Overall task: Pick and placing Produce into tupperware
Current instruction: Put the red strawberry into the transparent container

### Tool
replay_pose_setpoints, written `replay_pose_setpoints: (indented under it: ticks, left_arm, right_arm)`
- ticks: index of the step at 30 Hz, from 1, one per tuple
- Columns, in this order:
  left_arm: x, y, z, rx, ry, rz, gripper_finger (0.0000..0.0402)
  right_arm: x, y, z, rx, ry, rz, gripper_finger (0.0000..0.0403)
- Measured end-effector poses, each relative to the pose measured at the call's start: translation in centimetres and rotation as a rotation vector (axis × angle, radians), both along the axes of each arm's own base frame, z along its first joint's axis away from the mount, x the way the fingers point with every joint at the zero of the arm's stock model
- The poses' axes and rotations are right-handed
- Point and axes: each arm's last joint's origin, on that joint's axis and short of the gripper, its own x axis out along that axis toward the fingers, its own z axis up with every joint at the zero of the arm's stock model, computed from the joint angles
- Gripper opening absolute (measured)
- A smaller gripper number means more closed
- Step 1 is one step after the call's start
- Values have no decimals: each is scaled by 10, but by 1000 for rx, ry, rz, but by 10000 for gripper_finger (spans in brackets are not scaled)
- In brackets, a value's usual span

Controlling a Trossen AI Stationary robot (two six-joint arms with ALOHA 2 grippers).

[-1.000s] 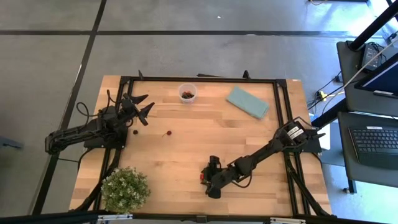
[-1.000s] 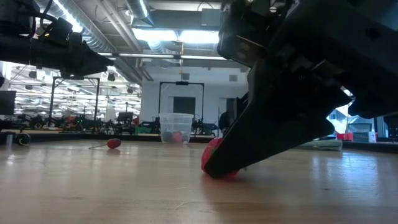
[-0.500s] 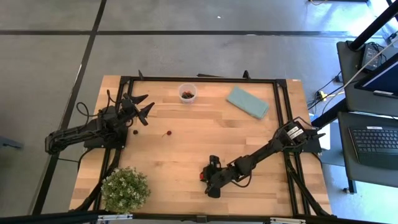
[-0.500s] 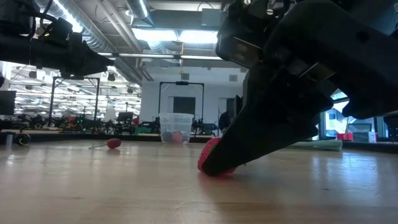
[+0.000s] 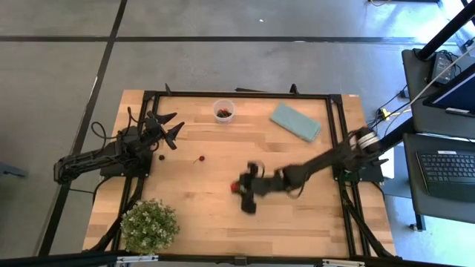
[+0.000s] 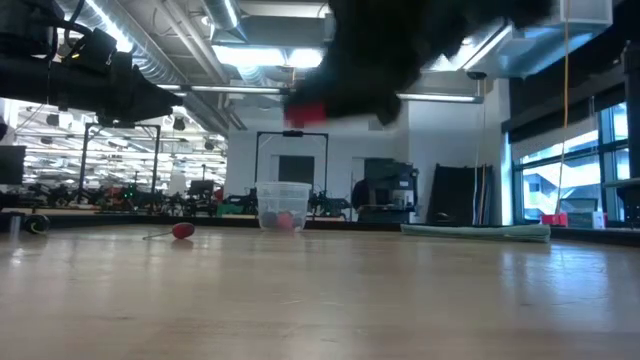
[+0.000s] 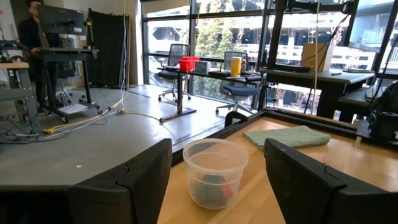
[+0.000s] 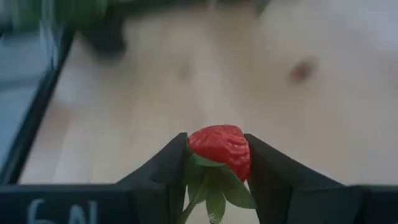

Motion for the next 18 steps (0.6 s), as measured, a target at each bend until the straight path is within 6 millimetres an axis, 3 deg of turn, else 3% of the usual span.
replay_pose_setpoints:
  ticks: [7,11,14,18]
  left_arm:
    - [0,0,0,0,-1,0,247]
    - [0,0,0,0,0,0,247]
    - [0,0,0,0,0,0,247]
    - [0,0,0,0,0,-1,247]
  right_arm:
    - [-15,-96,105,59,-118,-106,138]
    - [-20,-137,165,-20,-107,-146,139]
    - [-20,-164,200,-78,-81,-194,141]
    - [-17,-202,227,-120,-46,-277,142]
